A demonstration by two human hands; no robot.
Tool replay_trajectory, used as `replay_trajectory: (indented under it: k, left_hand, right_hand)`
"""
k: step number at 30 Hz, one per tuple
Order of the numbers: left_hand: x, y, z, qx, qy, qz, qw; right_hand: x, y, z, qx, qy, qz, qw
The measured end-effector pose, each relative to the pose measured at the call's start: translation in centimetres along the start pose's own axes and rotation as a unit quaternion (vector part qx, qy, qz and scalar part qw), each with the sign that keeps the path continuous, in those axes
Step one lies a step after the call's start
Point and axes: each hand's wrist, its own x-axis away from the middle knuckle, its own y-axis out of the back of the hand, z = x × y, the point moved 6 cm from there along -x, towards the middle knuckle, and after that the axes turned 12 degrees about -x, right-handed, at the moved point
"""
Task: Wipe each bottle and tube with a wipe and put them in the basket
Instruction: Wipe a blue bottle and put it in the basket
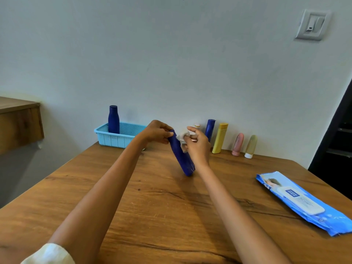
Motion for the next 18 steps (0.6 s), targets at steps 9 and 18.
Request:
replay_trajectory:
  k: [9, 18]
  left_hand:
    - [0.2, 0.1, 1.0, -0.032, 0.008, -0.007, 0.999]
    - [0.0, 0.6, -0.3, -0.039, -0.025, -0.041, 0.998]
  right_hand:
    - [0.8, 1.7, -4.2, 0.237, -0.107, 0.05, 0.964]
    - [0.2, 0.1, -2.0, 0.066, -0.135, 0.044, 0.988]
